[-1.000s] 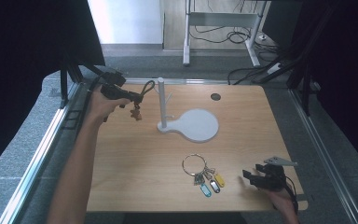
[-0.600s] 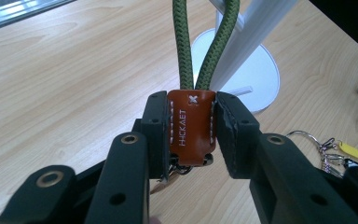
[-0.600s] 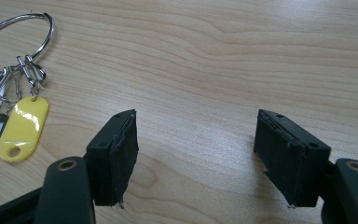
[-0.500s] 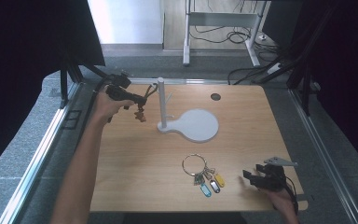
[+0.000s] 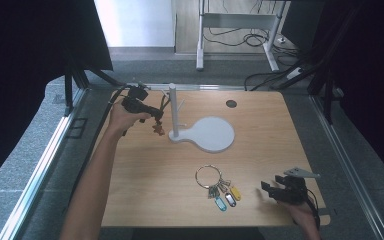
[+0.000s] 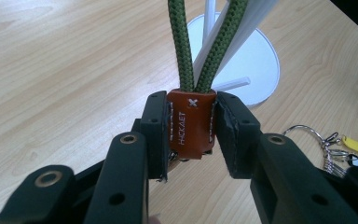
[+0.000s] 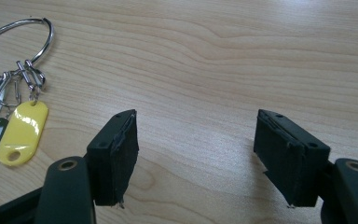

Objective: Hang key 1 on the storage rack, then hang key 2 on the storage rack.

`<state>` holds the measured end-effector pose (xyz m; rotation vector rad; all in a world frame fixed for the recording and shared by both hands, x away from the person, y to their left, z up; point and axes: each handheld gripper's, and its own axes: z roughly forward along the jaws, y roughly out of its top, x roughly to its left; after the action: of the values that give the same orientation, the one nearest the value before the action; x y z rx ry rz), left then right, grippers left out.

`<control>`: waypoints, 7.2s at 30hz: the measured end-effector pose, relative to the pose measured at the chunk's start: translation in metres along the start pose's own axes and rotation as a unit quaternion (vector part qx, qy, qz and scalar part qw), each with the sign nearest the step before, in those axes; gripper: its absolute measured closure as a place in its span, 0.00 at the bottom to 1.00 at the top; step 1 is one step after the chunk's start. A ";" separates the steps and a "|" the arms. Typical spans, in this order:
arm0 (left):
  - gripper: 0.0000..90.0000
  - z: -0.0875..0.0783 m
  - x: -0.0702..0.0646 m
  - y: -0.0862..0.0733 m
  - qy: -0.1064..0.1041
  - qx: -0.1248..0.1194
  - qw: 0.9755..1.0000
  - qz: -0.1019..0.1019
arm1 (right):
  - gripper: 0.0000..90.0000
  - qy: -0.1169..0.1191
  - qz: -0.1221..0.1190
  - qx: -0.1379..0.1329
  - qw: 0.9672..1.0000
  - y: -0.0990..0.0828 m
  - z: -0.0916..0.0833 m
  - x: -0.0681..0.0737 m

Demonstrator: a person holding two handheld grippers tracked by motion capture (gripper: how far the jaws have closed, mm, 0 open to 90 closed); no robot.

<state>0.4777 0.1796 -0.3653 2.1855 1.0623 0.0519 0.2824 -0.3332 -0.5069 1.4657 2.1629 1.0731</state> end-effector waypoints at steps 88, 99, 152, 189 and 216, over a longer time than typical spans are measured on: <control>0.45 -0.010 -0.067 -0.192 0.021 -0.027 0.999 0.039 | 0.49 0.029 -0.099 0.062 0.993 0.047 0.006 0.038; 0.45 -0.007 -0.069 -0.193 0.023 -0.024 0.998 0.045 | 0.55 0.051 -0.156 0.118 0.979 0.081 0.030 0.074; 0.46 -0.019 -0.073 -0.198 0.029 -0.053 0.997 0.042 | 0.72 0.055 -0.225 0.218 0.948 0.126 0.108 0.128; 0.46 -0.024 -0.071 -0.200 0.001 -0.070 0.997 0.035 | 0.96 0.082 -0.230 0.280 0.928 0.133 0.137 0.139; 0.46 -0.023 -0.068 -0.200 0.002 -0.069 0.997 0.029 | 0.97 0.069 -0.254 0.253 0.931 0.167 0.086 0.143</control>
<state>0.2896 0.2289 -0.4519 2.0913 0.9677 0.1507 0.3845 -0.1379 -0.4222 0.9059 2.8441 0.4625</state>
